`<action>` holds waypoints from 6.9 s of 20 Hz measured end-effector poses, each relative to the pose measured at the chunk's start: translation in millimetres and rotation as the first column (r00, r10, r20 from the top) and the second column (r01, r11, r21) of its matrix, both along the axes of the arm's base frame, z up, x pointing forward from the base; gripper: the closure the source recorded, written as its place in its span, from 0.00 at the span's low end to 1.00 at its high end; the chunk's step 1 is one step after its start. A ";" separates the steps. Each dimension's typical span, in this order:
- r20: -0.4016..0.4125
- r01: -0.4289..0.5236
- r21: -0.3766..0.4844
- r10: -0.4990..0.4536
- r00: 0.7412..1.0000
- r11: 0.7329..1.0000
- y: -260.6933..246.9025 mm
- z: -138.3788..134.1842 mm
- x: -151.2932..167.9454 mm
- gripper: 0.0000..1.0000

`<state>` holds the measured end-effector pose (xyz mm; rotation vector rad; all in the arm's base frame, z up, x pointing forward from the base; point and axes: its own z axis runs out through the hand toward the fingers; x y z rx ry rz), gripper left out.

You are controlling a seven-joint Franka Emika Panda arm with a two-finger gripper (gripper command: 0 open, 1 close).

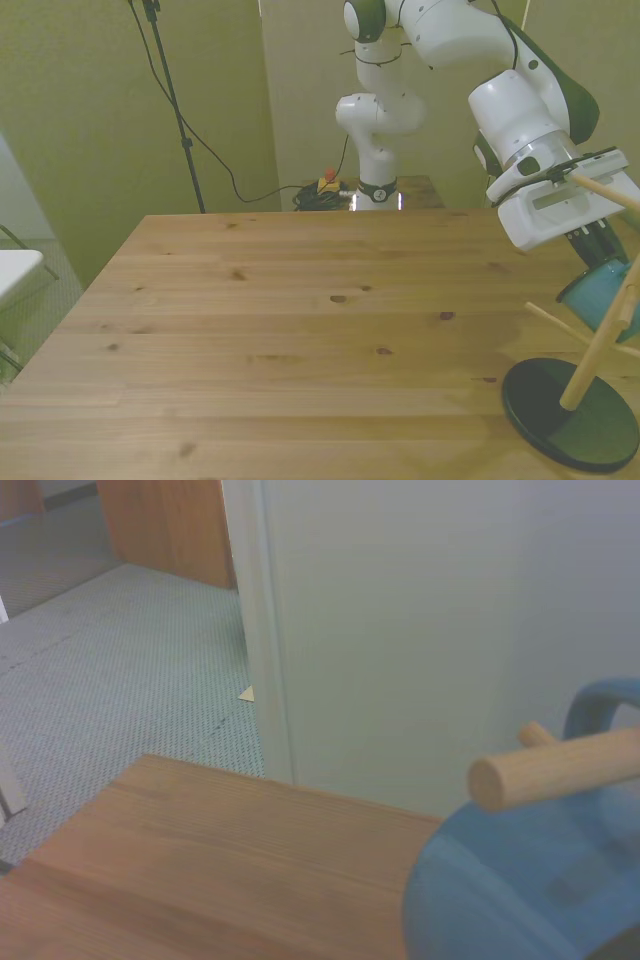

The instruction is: Unload the mug

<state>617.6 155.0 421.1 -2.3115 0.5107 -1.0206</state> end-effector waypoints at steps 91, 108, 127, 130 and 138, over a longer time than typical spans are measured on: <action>-0.594 0.222 -0.252 -0.332 0.733 0.942 -231.9 40.8 -22.0 1.00; -0.681 0.218 -0.249 -0.331 0.654 0.944 -244.1 -34.7 -22.3 1.00; -0.688 0.237 -0.274 -0.362 0.629 0.932 -237.1 -44.2 -19.6 0.00; -0.681 0.243 -0.282 -0.372 0.630 0.928 -241.9 -38.8 -21.2 0.00; -0.643 0.262 -0.346 -0.431 0.633 0.901 -241.3 16.8 -34.0 0.00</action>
